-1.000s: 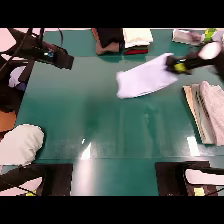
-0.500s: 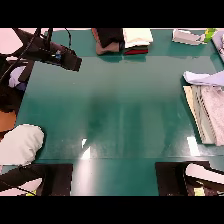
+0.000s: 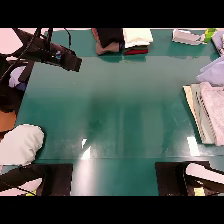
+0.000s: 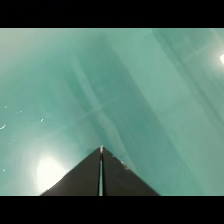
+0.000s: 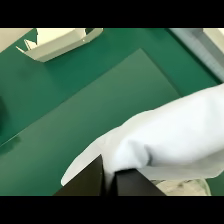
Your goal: Fold the shirts.
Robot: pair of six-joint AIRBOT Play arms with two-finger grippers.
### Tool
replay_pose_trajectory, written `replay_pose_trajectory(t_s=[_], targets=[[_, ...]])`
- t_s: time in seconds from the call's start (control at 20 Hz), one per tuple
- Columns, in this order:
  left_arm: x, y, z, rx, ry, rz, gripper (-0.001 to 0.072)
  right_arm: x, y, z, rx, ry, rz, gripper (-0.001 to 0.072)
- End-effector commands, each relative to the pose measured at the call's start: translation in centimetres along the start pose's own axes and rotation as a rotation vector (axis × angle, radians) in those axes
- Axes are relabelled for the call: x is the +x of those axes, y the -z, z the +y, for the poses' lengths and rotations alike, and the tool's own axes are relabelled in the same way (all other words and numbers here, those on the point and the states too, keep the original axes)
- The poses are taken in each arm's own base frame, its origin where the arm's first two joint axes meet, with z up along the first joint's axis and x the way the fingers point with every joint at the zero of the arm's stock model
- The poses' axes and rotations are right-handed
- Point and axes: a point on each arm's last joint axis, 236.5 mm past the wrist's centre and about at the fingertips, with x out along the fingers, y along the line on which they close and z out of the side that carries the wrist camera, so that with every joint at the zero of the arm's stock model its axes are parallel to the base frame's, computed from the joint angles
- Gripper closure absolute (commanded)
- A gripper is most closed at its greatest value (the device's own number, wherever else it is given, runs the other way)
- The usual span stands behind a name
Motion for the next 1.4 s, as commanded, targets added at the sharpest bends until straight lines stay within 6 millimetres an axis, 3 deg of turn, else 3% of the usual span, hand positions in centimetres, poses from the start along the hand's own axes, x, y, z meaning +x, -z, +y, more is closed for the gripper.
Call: replay_pose_trajectory(t_s=[0.0,0.25,0.35,0.5,0.65,0.7,0.8,0.9,0.95,1.0,1.1,1.15,1.25,1.35], targets=[[0.0,0.1,0.0,0.001,0.001,0.003,0.0681,-2.8,0.0,-1.1,-0.053,0.035,0.05,0.0693],[0.0,0.4,0.0,0.002,0.001,0.016,0.0681,-2.9,7.0,-6.9,-0.077,0.122,0.248,0.0693],[0.0,0.4,-0.1,0.002,0.002,0.019,0.0681,-3.1,10.9,-9.4,-0.105,0.147,0.323,0.0693],[0.0,0.4,0.0,0.002,0.001,0.018,0.0681,-4.5,17.7,-15.2,-0.087,0.3,0.447,0.0692],[0.0,0.5,-0.1,0.002,0.002,0.019,0.0681,-6.2,22.6,-19.5,-0.071,0.431,0.513,0.0681],[0.0,0.5,-0.1,0.001,0.002,0.019,0.0681,-6.4,23.6,-20.2,-0.05,0.444,0.519,0.0606],[0.0,0.5,-0.1,0.001,0.002,0.019,0.0681,-6.6,25.0,-21.3,-0.019,0.464,0.528,0.0331],[0.0,0.5,-0.1,0.002,0.002,0.019,0.0681,-7.0,24.6,-21.9,-0.005,0.48,0.51,0.0112],[0.0,0.5,-0.1,0.001,0.002,0.019,0.0681,-7.1,23.5,-21.8,-0.008,0.482,0.484,0.0058],[0.0,0.5,-0.1,0.001,0.002,0.019,0.0681,-7.0,22.0,-21.1,-0.008,0.464,0.437,0.0058],[0.0,0.5,-0.1,0.001,0.002,0.019,0.0681,-6.1,17.8,-17.9,-0.016,0.369,0.309,0.0059],[0.0,0.5,-0.1,0.001,0.002,0.019,0.0681,-5.5,15.9,-15.0,-0.026,0.288,0.252,0.0059],[0.0,0.5,-0.1,0.001,0.002,0.019,0.0681,-4.3,14.2,-7.6,-0.062,0.083,0.205,0.006],[0.0,0.3,0.0,0.001,0.0,0.011,0.0681,-3.4,15.5,0.5,-0.125,-0.131,0.233,0.0059]])
